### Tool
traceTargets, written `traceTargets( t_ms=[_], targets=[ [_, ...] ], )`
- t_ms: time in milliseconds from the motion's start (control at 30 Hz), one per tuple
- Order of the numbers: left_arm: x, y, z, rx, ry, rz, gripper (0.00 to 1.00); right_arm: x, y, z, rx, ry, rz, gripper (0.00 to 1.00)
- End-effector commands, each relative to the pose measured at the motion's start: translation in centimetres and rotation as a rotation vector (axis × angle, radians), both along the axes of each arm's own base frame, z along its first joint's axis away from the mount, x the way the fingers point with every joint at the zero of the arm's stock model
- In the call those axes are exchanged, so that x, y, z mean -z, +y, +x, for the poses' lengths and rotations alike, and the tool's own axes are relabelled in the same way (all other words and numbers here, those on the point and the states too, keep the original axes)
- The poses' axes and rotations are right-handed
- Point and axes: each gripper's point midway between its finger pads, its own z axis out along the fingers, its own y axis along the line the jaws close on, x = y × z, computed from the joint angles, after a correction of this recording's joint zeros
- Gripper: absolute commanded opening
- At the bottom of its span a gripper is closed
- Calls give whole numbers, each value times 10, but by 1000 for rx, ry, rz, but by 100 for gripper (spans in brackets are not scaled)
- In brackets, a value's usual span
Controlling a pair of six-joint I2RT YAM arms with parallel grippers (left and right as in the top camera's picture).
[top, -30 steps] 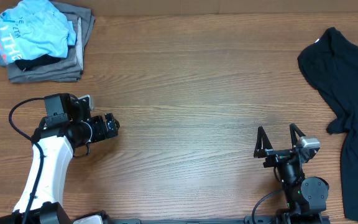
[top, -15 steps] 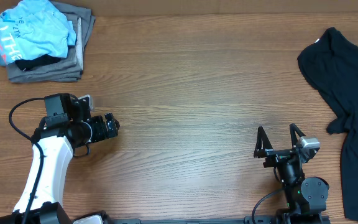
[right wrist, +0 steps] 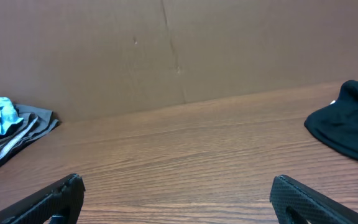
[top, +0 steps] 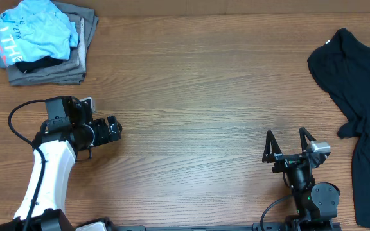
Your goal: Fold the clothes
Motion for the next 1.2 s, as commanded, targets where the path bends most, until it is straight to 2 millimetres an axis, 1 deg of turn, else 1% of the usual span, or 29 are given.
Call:
traceTargets(
  t_ms=[0, 100, 233, 333, 400, 533, 633, 667, 733, 867, 1000, 1100, 1167],
  targets=[
    [-11, -6, -7, -42, -78, -1, 100, 2, -1, 0, 5, -3, -7, 100],
    [-22, -14, -10, -25, -241, 21, 100, 2, -1, 0, 5, -3, -7, 100],
    [-42, -24, -27, 1, -482, 55, 100, 2, -1, 0, 5, -3, -7, 100],
    [-65, -28, -39, 13, -645, 72, 100, 2, -1, 0, 5, -3, -7, 100],
    [-80, -29, -43, 14, -721, 86, 100, 2, -1, 0, 5, -3, -7, 100],
    [-116, -29, -41, 7, -876, 98, 100, 2, -1, 0, 5, -3, -7, 100],
    [-139, -28, -36, -8, -998, 105, 100, 2, -1, 0, 5, -4, -7, 100],
    [-142, -26, -35, -20, -1020, 118, 100, 2, -1, 0, 5, -3, -7, 100],
    [-141, -22, -34, -53, -1041, 150, 100, 2, -1, 0, 5, -3, -7, 100],
    [-126, -15, -37, -121, -1037, 207, 100, 2, -1, 0, 5, -3, -7, 100],
    [-115, -14, -41, -137, -1067, 218, 100, 2, -1, 0, 5, -4, -7, 100],
    [-111, -14, -44, -143, -1117, 217, 100, 2, -1, 0, 5, -3, -7, 100],
    [-107, -14, -46, -144, -1121, 217, 100, 2, -1, 0, 5, -3, -7, 100]
  ],
)
